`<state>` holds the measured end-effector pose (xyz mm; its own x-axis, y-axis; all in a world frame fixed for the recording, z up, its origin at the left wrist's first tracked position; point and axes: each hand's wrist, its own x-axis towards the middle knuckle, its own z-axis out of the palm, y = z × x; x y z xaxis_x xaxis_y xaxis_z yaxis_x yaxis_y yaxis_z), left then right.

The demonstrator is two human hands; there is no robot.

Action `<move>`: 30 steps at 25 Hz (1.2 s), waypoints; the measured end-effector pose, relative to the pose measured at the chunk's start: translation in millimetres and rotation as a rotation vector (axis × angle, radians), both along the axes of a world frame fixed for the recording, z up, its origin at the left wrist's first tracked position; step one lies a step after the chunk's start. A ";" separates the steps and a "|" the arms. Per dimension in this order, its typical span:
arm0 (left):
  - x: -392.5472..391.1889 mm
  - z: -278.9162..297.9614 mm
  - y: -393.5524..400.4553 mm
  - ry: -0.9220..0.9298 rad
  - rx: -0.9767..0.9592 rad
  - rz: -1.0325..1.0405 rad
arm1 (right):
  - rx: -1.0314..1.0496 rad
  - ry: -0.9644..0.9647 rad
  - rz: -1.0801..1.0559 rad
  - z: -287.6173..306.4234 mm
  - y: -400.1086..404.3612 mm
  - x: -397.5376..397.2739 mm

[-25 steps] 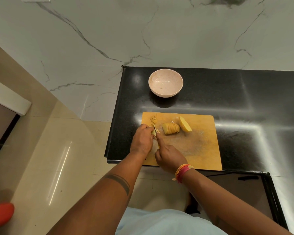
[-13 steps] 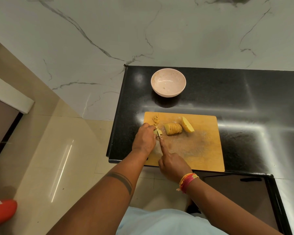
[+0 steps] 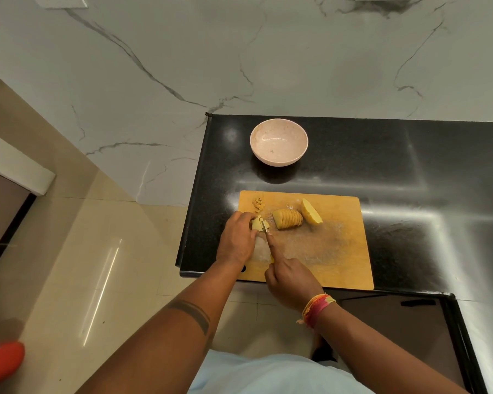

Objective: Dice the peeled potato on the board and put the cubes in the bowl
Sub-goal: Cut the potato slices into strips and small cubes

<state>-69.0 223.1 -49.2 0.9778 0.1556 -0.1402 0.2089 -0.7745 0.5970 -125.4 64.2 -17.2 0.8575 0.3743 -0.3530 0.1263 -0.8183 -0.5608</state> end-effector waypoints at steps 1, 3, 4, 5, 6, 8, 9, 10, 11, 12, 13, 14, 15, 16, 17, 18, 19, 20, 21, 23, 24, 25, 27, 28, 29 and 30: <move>-0.8 -0.2 1.0 -0.004 -0.011 0.000 | 0.006 0.003 -0.010 -0.3 3.2 3.3; -1.4 1.1 2.1 -0.010 -0.005 -0.006 | 0.007 0.004 -0.021 -1.1 8.5 8.7; -0.7 2.0 2.4 -0.007 0.007 -0.010 | 0.005 0.003 -0.019 -1.8 10.3 10.8; 0.1 2.8 2.6 0.000 0.019 -0.013 | 0.005 0.006 -0.015 -2.2 11.9 12.6; 1.0 3.3 2.8 0.009 0.028 -0.016 | 0.004 0.009 -0.013 -2.9 13.5 14.2; 1.9 3.0 3.4 0.020 0.047 -0.028 | -0.008 0.018 -0.014 -4.0 16.0 18.4; 2.2 2.8 3.5 0.020 0.059 -0.034 | -0.017 0.025 -0.012 -4.6 16.4 21.0; 2.6 2.9 3.6 0.016 0.072 -0.040 | -0.027 0.026 -0.008 -5.2 17.0 23.7; 3.1 2.8 3.8 0.010 0.085 -0.045 | -0.038 0.026 -0.003 -5.9 17.8 25.6; 3.9 3.1 4.0 0.005 0.093 -0.049 | -0.049 0.026 0.003 -6.4 18.9 26.9; 5.1 3.6 4.3 0.003 0.102 -0.050 | -0.056 0.029 0.005 -6.8 20.5 28.1; 6.3 4.5 4.4 0.005 0.111 -0.049 | -0.061 0.031 0.007 -7.0 22.3 29.2; 7.6 5.0 4.4 0.010 0.119 -0.049 | -0.066 0.029 0.009 -7.4 23.6 29.4; 8.5 5.9 4.3 0.015 0.126 -0.048 | -0.070 0.023 0.010 -8.1 24.3 28.8; 9.2 6.2 4.5 0.021 0.134 -0.051 | -0.075 0.013 0.010 -9.3 24.3 27.6; 9.3 6.5 4.2 0.023 0.144 -0.056 | -0.082 0.001 0.012 -10.3 23.2 26.4; 9.2 6.3 4.1 0.023 0.155 -0.062 | -0.087 -0.010 0.017 -11.8 21.4 24.8; 9.1 5.6 4.1 0.019 0.165 -0.067 | -0.085 -0.015 0.021 -13.7 19.4 22.4; 9.1 4.0 4.1 0.016 0.170 -0.071 | -0.075 -0.012 0.021 -15.1 16.9 18.6; 9.2 2.1 4.7 0.012 0.171 -0.074 | -0.068 0.001 0.029 -15.4 12.0 8.5; 8.9 2.1 4.8 0.008 0.175 -0.076 | -0.074 0.003 0.038 -14.5 9.0 3.3; 8.9 1.9 4.7 0.002 0.179 -0.079 | -0.083 0.001 0.047 -14.0 5.5 -1.3; 8.6 1.6 4.8 -0.005 0.173 -0.071 | -0.091 0.000 0.058 -12.4 -0.9 -9.5; 8.3 1.5 4.6 -0.006 0.163 -0.062 | -0.089 0.005 0.059 -10.9 -3.6 -13.2; 8.1 1.7 4.4 -0.006 0.151 -0.054 | -0.082 0.012 0.056 -9.7 -6.3 -16.1; 7.5 2.2 3.9 -0.004 0.138 -0.048 | -0.072 0.017 0.052 -8.7 -8.5 -17.3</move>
